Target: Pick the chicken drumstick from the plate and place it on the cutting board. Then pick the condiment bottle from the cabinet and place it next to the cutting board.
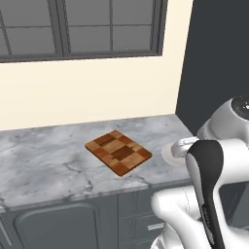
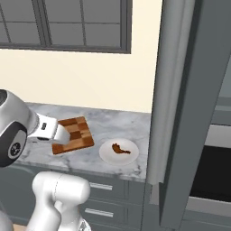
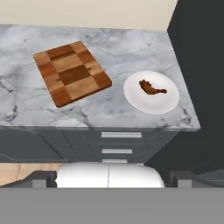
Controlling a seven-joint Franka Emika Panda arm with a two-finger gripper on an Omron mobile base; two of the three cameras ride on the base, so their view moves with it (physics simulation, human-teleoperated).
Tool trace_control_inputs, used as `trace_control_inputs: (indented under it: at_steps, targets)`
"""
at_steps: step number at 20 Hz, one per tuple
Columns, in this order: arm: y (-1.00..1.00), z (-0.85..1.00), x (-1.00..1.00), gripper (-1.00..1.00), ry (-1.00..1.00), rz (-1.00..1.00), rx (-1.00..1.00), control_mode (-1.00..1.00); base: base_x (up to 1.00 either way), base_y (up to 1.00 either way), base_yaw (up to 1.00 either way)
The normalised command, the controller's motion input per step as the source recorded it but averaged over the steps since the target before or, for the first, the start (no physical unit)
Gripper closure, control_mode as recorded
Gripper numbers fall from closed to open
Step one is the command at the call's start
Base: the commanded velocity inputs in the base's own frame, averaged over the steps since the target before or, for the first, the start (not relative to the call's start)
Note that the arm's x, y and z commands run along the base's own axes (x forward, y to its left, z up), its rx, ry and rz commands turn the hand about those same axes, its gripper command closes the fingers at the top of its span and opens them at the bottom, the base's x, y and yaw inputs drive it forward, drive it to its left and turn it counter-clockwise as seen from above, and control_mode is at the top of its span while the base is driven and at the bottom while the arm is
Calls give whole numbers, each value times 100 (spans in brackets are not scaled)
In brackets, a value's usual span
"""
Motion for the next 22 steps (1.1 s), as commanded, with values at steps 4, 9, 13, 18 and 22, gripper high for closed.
trace_control_inputs:
  at_steps: [4,9,13,18,22]
  targets:
    - [-5,-18,0,-100,0,2,-16,-100,0,0,0]
    - [-15,-18,4,-100,0,1,-12,-100,0,0,0]
    - [-25,-13,7,-100,0,0,-3,-100,0,0,0]
    - [-27,-12,15,-100,0,0,2,-100,0,0,0]
    - [-18,-8,22,-100,0,0,1,-100,0,0,0]
